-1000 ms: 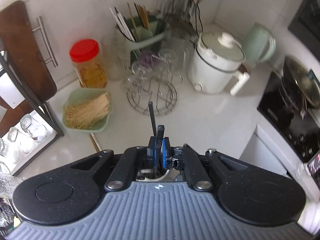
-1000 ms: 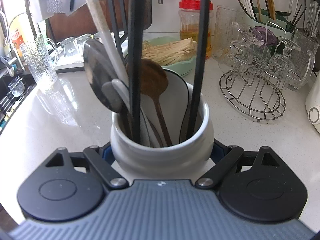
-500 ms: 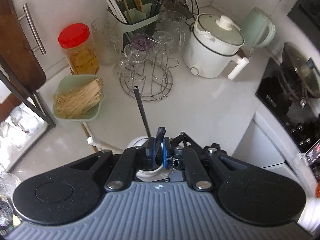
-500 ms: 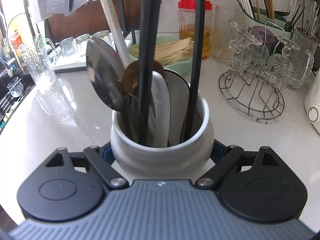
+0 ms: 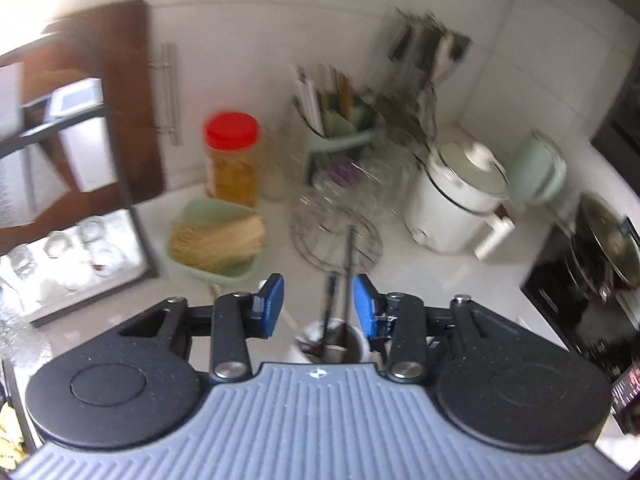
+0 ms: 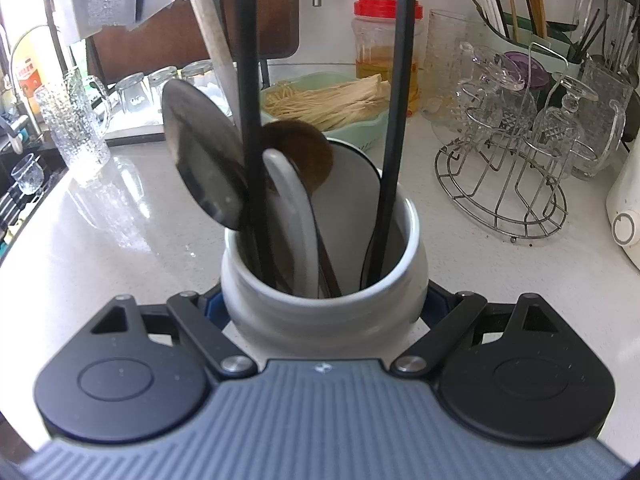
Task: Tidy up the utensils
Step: 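Open the left gripper and raise it from the mug, then move the left gripper back over the wooden chopstick on the counter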
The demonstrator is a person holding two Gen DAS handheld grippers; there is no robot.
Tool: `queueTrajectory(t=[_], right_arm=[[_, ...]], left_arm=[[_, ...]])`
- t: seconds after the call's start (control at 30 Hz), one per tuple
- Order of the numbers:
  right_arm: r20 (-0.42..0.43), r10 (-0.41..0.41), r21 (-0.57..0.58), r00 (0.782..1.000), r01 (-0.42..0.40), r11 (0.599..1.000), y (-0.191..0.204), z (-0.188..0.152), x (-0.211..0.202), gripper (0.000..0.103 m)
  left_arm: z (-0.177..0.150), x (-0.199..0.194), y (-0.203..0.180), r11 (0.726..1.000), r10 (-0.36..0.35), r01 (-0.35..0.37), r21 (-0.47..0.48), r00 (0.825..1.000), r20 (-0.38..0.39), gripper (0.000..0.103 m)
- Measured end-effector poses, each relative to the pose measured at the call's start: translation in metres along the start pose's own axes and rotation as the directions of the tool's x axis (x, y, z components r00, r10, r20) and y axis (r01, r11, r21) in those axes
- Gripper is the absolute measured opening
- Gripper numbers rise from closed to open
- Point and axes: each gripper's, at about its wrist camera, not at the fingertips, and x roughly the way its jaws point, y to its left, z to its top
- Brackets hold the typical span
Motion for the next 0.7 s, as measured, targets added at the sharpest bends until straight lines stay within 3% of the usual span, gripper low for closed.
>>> queueTrajectory(t=[0.07, 0.13, 0.5, 0.7], right_arm=[[-0.005, -0.002, -0.002, 1.000, 0.001, 1.000, 0.000, 0.001, 0.000, 0.092], [-0.004, -0.001, 0.000, 1.000, 0.001, 1.000, 0.000, 0.001, 0.000, 0.091], [-0.006, -0.011, 0.011, 1.000, 0.011, 1.000, 0.000, 0.001, 0.000, 0.091], [-0.002, -0.034, 0.017, 0.999, 0.034, 0.999, 0.004, 0.000, -0.001, 0.090]], left_arm=[[-0.010, -0.006, 0.011, 0.999, 0.030, -0.030, -0.021, 0.999, 0.029, 0.058], [-0.021, -0.008, 0.023, 0.997, 0.057, -0.055, -0.051, 0.997, 0.045, 0.060], [-0.086, 0.022, 0.077, 0.965, 0.170, -0.174, -0.197, 0.985, -0.037, 0.061], [-0.117, 0.049, 0.105, 0.956, 0.134, -0.155, -0.251, 0.986, -0.096, 0.061]])
